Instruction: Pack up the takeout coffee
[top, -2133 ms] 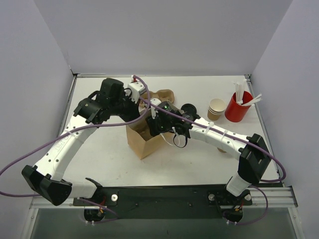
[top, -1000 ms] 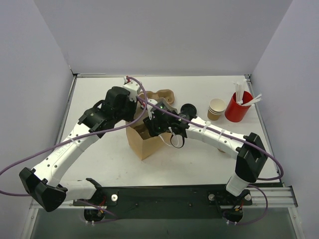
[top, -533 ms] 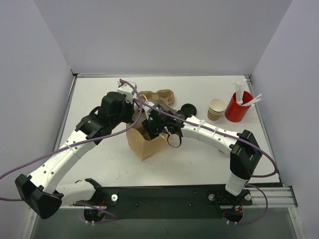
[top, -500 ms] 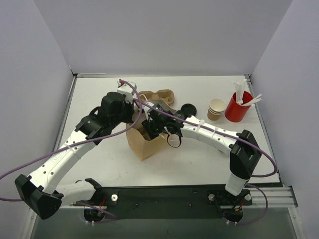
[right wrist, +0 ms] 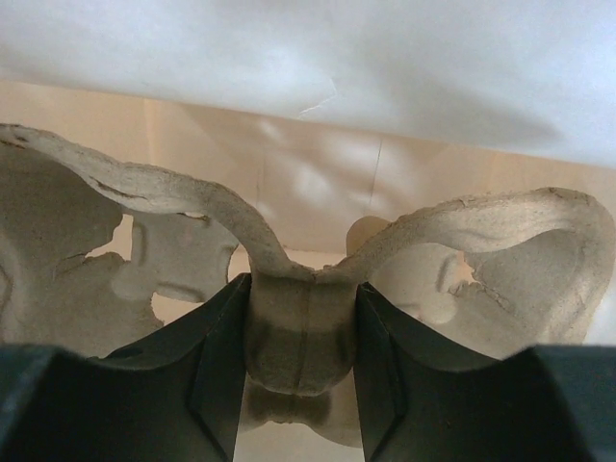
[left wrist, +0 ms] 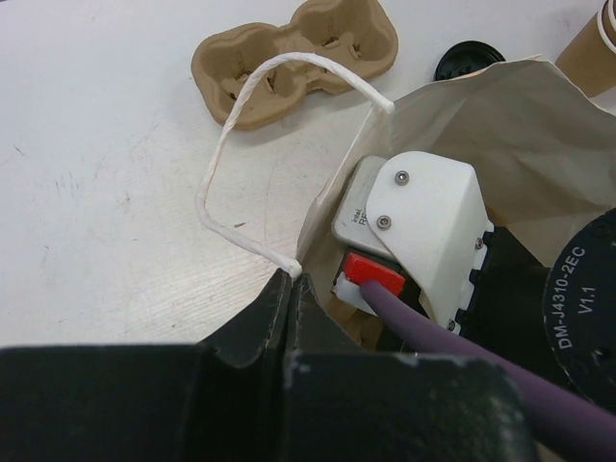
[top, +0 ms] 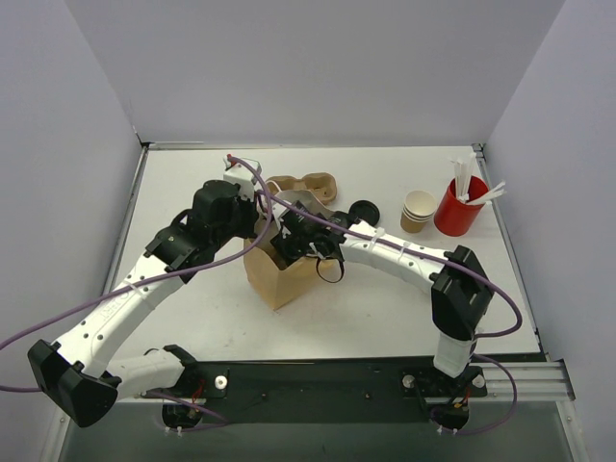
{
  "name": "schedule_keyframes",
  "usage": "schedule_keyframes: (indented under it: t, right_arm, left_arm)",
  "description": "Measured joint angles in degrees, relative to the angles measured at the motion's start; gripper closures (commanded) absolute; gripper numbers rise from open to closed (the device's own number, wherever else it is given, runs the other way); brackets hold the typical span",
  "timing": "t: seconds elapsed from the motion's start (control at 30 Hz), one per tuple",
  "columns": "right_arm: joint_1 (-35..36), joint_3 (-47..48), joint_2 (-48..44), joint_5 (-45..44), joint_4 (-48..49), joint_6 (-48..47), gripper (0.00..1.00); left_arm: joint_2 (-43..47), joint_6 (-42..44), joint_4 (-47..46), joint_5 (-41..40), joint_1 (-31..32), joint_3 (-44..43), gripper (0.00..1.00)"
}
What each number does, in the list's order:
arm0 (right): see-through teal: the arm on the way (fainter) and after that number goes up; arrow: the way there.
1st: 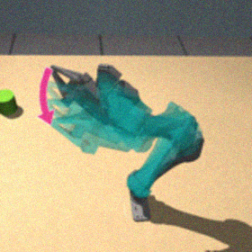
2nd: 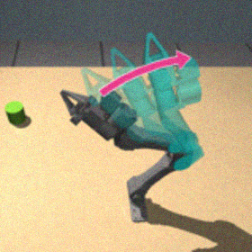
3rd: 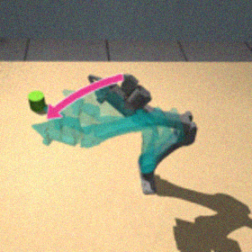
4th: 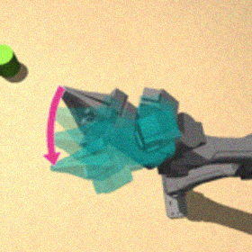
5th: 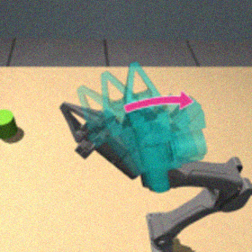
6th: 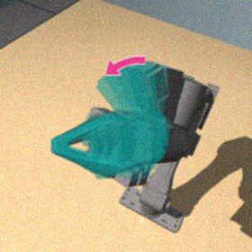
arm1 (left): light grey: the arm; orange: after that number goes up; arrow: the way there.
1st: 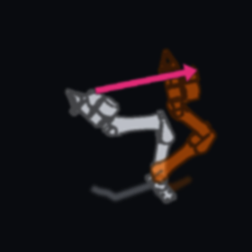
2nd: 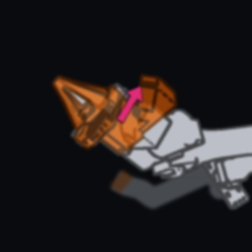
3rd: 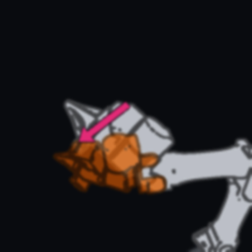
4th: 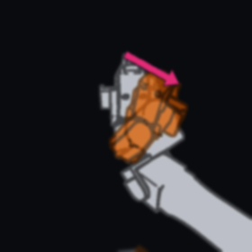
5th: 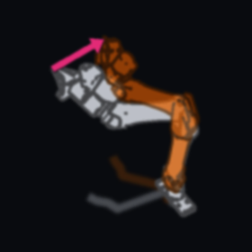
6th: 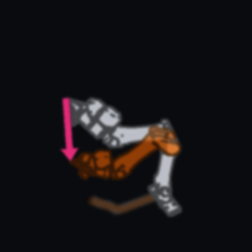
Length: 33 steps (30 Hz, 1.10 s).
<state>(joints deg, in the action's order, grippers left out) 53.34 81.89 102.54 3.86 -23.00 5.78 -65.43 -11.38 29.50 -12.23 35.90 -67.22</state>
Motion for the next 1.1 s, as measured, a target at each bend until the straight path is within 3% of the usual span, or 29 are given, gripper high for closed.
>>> schedule_keyframes:
  t: [0.57, 1.1]
  right_arm:
    - [0.0, 3.6, 0.3, 0.0, -7.4, -0.1, 0.31]
    - [0.0, 11.8, 0.9, 0.0, -15.0, 0.3, 0.16]
  left_arm:
    - [0.5, 0.1, -1.5, 1.7, -0.1, 0.7, 1.0]
    - [1.2, -0.3, -3.5, 3.2, 0.0, 0.9, 1.0]
